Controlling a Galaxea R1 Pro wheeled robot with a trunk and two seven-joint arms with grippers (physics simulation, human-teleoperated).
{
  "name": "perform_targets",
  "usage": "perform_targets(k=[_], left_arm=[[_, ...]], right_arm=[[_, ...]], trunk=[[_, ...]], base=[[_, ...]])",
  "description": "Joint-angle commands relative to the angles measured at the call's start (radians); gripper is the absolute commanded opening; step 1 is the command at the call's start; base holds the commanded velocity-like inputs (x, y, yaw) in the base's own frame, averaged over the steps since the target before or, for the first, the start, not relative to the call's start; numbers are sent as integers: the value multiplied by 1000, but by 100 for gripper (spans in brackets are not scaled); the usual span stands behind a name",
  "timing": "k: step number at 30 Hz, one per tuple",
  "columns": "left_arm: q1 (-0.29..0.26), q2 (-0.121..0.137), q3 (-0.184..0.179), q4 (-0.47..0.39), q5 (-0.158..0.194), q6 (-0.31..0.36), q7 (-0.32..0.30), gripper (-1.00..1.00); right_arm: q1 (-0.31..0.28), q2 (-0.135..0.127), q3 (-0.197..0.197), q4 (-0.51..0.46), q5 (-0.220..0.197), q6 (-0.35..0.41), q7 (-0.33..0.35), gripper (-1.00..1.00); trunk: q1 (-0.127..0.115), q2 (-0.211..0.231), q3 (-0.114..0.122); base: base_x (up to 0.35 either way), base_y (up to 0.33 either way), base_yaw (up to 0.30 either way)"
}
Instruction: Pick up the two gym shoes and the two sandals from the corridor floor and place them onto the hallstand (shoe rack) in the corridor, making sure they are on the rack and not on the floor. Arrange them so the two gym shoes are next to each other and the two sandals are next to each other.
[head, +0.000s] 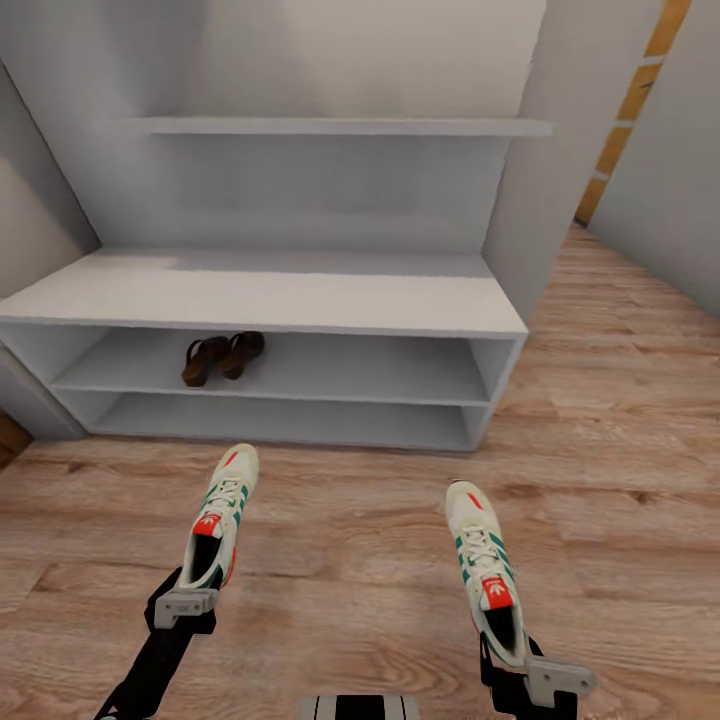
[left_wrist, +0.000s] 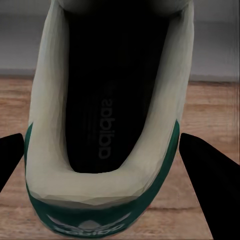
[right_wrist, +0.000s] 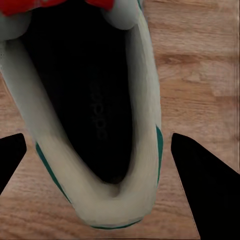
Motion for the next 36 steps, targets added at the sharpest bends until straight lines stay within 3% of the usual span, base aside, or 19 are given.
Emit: perform_targets(k=[1,14,25,36], left_arm=[[0,0,0,0,0,0,0,-100],[0,0,0,0,1,0,0,-100],[0,0,0,0,3,0,0,-100],[0,0,0,0,4,0,0,-100]], right_arm=[[0,0,0,0,0,0,0,-100],[0,0,0,0,0,0,0,-100],[0,0,0,0,2,0,0,-100],[0,0,1,0,3,0,1,-100]], trunk=[[0,0,0],[0,0,1],[0,0,1],[0,0,1]], base=[[0,1,-284],[0,0,-240],[-7,14,-50],[-76,190,-8]])
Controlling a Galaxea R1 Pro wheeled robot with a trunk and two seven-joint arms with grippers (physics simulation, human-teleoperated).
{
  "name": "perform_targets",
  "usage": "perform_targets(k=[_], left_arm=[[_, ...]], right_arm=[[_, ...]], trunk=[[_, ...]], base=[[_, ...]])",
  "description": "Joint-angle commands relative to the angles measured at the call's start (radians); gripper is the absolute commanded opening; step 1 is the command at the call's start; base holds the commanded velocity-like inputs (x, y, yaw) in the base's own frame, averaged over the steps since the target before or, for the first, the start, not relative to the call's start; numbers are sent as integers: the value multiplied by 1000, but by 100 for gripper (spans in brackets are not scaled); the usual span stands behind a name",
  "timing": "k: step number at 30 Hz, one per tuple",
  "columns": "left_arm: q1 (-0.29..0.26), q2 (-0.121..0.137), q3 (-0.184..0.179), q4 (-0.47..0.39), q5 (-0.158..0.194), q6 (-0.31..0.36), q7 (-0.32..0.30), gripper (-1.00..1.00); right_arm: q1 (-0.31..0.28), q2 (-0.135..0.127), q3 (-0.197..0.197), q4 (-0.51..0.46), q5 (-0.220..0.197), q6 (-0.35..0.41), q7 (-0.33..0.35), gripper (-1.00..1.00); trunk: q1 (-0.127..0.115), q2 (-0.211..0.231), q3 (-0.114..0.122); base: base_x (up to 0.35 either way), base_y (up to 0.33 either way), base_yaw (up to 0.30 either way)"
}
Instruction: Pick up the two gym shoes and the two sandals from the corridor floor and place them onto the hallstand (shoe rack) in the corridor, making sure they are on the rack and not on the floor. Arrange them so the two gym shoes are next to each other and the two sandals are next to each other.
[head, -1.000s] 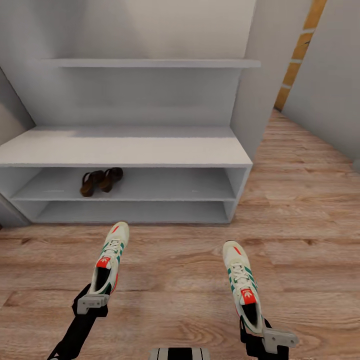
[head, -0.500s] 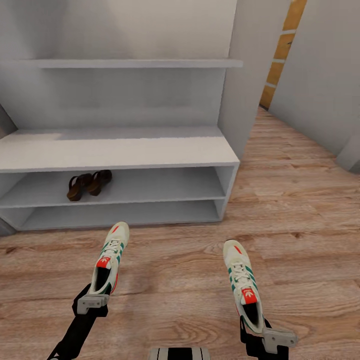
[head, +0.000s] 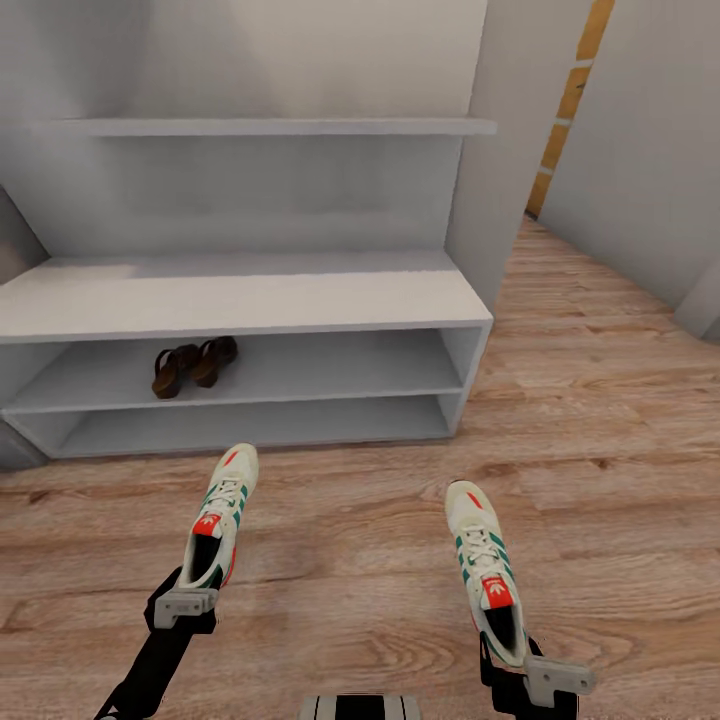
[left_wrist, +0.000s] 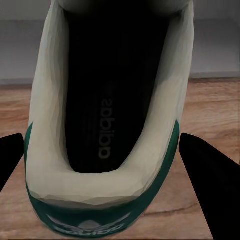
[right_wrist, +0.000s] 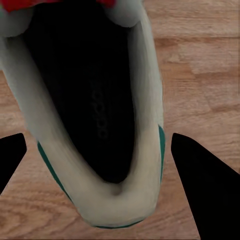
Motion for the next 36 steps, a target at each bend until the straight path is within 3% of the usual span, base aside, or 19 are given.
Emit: perform_targets(k=[1,15,36], left_arm=[[0,0,0,0,0,0,0,-100],[0,0,0,0,-3,0,0,-100],[0,0,-3,0,-6,0,0,-100]], right_arm=[[0,0,0,0,0,0,0,-100],[0,1,0,0,3,0,-1,-100],[-1,-7,-8,-1,-3,1,0,-100]], trunk=[[0,0,0],[0,0,-3],[0,0,-3]], base=[[-132,235,-2],[-35,55,124],[-1,1,9]])
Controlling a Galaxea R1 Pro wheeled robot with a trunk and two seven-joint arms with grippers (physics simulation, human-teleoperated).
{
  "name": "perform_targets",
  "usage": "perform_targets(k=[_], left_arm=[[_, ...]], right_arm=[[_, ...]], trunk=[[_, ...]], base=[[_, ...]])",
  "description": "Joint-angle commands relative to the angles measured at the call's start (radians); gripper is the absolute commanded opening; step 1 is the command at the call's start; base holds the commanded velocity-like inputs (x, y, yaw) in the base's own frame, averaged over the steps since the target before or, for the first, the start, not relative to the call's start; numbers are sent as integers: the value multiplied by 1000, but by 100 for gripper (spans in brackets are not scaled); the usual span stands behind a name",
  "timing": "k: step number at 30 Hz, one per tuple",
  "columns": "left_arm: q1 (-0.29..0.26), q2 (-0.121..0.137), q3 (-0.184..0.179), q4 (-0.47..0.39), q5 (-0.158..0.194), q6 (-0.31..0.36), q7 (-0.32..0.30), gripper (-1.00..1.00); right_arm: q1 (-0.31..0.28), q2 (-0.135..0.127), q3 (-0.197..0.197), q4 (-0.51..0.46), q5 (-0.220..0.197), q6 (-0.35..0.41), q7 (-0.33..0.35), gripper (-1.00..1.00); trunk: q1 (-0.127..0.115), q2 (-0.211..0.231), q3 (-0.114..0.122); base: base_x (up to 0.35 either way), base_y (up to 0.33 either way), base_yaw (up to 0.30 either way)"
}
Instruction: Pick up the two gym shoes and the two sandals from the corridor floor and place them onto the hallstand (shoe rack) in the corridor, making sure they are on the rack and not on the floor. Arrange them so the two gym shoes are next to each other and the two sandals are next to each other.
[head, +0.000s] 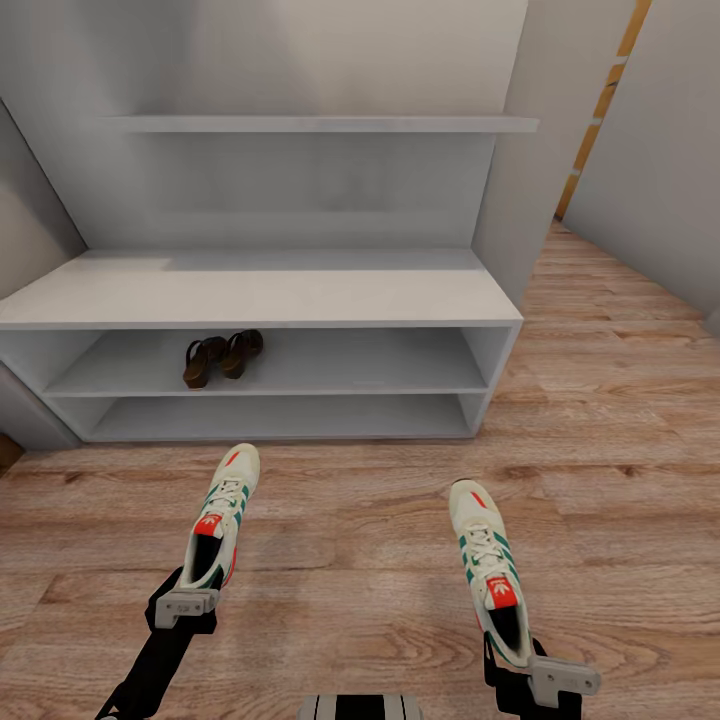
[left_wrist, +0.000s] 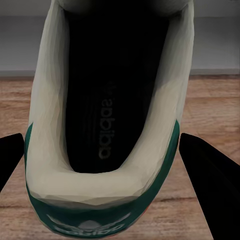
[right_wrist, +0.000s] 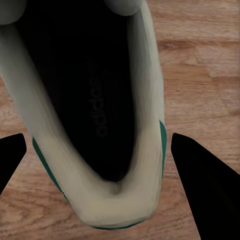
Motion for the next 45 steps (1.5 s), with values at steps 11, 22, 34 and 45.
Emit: perform_targets(k=[11,22,34,45], left_arm=[[0,-1,1,-1,10,5,1,-100],[-1,0,3,0,9,1,0,-100],[-2,0,0,0,5,1,0,-100],[-2,1,1,-6,4,1,-4,-100]], right_arm=[[0,1,0,0,-5,-1,0,-100],[0,3,1,-2,-5,-1,-1,-100],[-13,7,3,-3,-5,10,-4,-100],[-422,11,22,-15,3,476,-43,-100]], trunk=[[0,0,0],[0,0,0],[0,0,0],[0,0,0]], base=[[13,-9,0],[137,-79,0],[7,-4,0],[0,0,0]])
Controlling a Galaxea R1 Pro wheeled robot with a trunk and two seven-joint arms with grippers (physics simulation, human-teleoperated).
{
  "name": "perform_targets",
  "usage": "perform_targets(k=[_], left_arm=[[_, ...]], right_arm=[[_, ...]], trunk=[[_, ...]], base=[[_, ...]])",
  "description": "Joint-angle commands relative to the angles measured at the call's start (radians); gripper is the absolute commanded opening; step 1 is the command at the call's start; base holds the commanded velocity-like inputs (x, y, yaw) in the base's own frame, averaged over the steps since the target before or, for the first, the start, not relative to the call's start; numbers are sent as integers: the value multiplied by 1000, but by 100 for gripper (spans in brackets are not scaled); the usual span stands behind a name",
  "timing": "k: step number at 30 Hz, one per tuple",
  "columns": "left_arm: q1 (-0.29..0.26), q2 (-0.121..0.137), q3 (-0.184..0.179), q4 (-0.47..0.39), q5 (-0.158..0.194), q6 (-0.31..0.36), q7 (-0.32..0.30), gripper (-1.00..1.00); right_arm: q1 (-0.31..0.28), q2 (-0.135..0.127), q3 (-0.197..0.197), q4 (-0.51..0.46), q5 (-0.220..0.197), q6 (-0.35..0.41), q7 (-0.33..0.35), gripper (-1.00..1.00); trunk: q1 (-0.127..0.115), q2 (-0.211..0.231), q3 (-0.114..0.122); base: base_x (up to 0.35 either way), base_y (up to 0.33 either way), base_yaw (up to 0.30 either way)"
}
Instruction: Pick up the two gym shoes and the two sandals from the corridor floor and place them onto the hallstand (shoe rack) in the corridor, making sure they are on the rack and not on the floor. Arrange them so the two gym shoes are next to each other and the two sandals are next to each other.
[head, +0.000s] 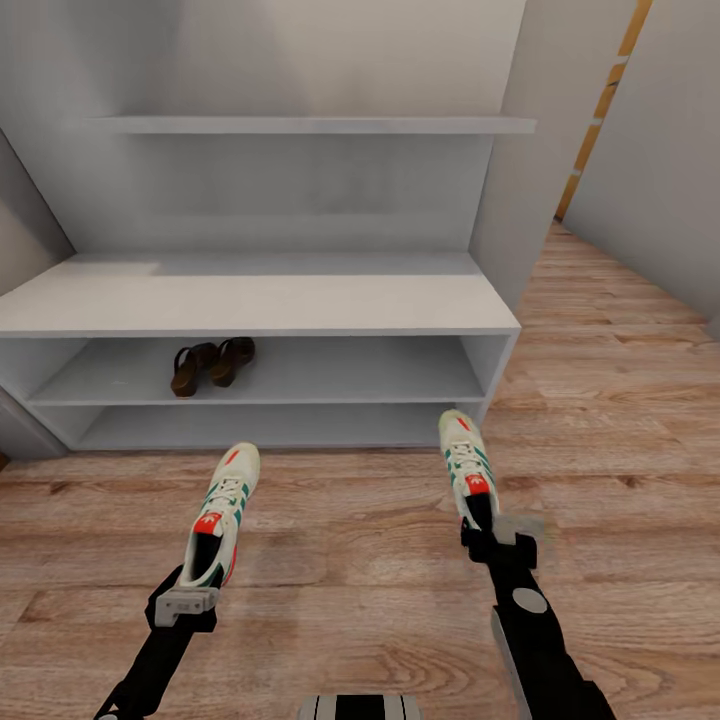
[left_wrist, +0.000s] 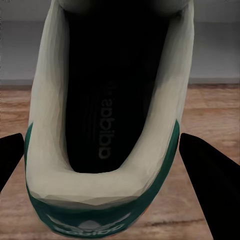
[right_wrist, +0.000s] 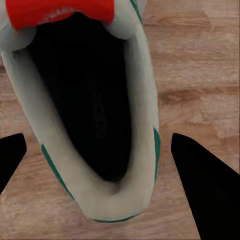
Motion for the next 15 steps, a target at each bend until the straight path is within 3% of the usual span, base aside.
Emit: perform_targets(k=[1,7,15], left_arm=[[0,0,1,-2,0,0,-1,-100],[0,1,6,-7,0,0,-2,-100],[0,1,5,-9,-1,1,-3,-100]], right_arm=[[-33,1,3,-4,1,34,-1,-100],[-118,2,54,-32,2,148,-5,-100],[-152,3,102,-47,-2,206,-42,-100]], trunk=[[0,0,0],[0,0,0],[0,0,0]], base=[[0,0,0],[0,0,0],[0,0,0]])
